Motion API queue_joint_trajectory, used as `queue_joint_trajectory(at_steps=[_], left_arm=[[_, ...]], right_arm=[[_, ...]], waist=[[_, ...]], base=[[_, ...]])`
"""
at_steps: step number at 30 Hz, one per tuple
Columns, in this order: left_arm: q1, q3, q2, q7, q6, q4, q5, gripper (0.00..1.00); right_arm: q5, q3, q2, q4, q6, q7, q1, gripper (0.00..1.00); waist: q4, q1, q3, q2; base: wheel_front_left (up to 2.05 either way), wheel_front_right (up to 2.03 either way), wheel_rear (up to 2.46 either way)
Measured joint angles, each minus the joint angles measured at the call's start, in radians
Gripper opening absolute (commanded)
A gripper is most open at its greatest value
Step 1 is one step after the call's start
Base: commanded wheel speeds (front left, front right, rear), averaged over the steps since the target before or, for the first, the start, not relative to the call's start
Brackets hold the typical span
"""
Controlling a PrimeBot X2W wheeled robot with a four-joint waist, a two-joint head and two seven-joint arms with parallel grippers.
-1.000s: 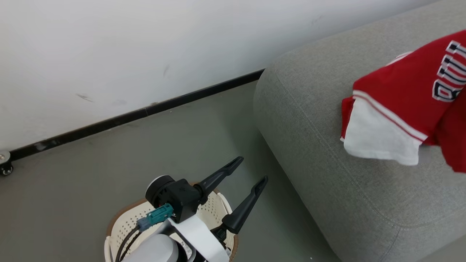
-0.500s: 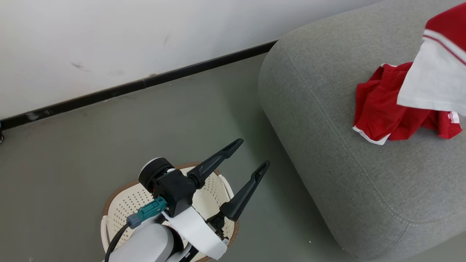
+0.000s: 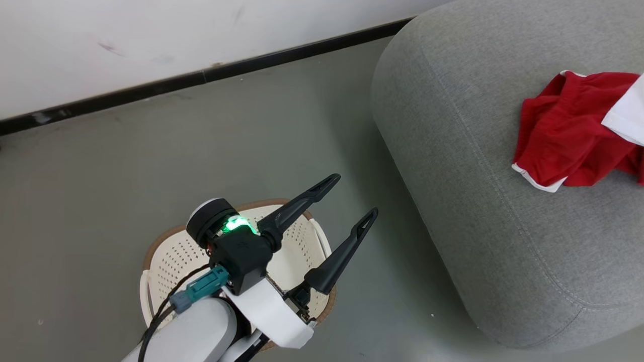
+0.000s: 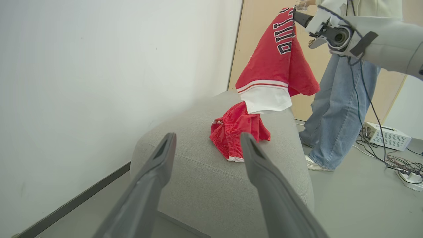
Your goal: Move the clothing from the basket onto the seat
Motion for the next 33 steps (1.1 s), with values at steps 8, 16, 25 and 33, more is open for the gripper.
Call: queue_joint_trajectory(at_steps=[8, 16, 25, 33], left_arm=[[-0.024, -0.022, 0.000, 0.019, 0.000, -0.025, 0.035, 1.00], [-0.050, -0.036, -0.009, 0.026, 0.000, -0.035, 0.045, 1.00], [-0.071, -0.045, -0.007, 0.031, 0.000, -0.036, 0.056, 1.00], [-0.080, -0.045, -0.004, 0.030, -0.001, -0.027, 0.059, 1.00]], right_arm=[[-0.004, 0.018, 0.066, 0.089, 0.000, -0.029, 0.080, 0.00], [-0.032, 0.027, 0.132, 0.171, 0.000, -0.044, 0.135, 0.00], [-0.083, -0.016, 0.164, 0.287, 0.000, -0.053, 0.155, 0.00], [-0.087, -0.017, 0.205, 0.299, 0.000, -0.062, 0.154, 0.34]], waist=[[0.015, 0.0000, 0.051, 0.0000], [0.024, 0.0000, 0.100, 0.0000], [0.033, 0.0000, 0.137, 0.0000], [0.031, 0.0000, 0.150, 0.0000]], base=[[0.00, 0.00, 0.00], [0.00, 0.00, 0.00], [0.00, 0.00, 0.00], [0.00, 0.00, 0.00]])
